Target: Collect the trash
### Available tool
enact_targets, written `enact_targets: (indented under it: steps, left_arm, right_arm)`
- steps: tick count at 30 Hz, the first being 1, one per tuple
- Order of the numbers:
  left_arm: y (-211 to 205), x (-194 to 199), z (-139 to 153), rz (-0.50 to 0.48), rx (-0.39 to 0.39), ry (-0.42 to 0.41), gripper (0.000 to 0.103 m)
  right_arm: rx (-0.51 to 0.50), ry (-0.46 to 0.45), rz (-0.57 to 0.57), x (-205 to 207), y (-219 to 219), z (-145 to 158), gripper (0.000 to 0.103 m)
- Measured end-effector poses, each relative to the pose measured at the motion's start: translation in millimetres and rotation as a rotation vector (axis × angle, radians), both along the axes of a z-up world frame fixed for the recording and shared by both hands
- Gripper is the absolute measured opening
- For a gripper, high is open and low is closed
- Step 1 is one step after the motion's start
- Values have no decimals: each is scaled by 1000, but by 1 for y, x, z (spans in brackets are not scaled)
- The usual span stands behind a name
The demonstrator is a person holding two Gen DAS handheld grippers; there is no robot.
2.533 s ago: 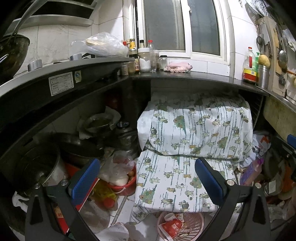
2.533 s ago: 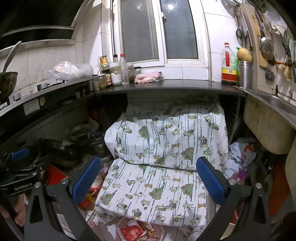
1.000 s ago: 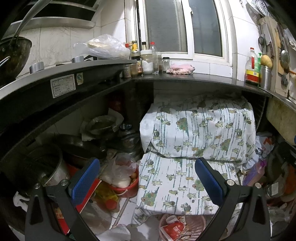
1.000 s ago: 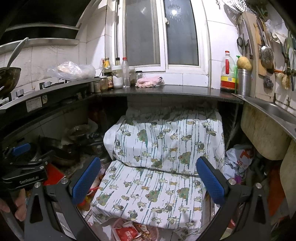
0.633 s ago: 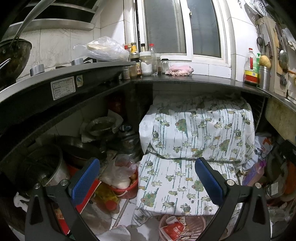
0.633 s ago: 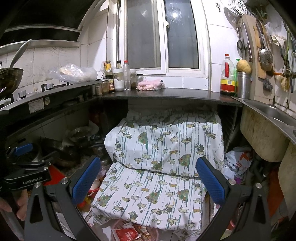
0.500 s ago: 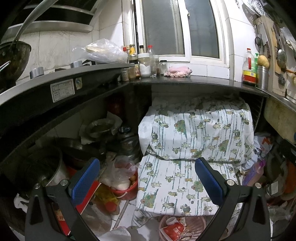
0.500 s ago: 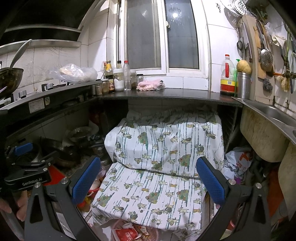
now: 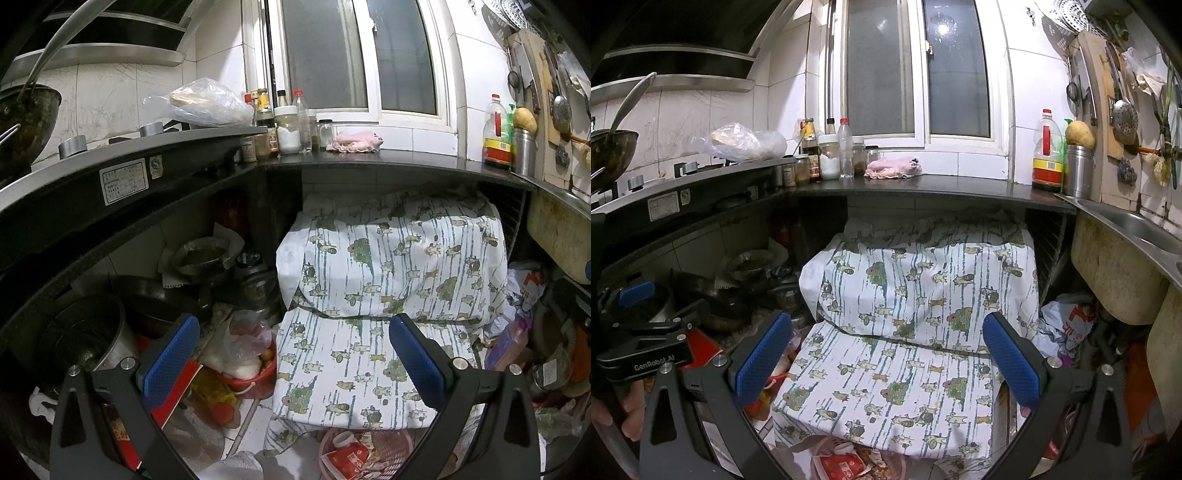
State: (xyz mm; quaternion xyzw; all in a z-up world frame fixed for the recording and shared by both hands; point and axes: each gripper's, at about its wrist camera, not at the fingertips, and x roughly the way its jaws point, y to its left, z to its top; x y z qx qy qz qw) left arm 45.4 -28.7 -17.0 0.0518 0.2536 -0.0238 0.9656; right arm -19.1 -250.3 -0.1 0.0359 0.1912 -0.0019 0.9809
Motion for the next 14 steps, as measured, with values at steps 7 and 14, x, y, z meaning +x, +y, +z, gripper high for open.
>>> enact_targets:
  steps: [7,14]
  left_arm:
    - [0,0,0,1,-2,1,103]
    - [1,0,-2,-6,-6,3,103]
  right_arm:
    - [-1,2,1,0,-2,-1,103]
    - [-1,4,6,1,-5,-1,103]
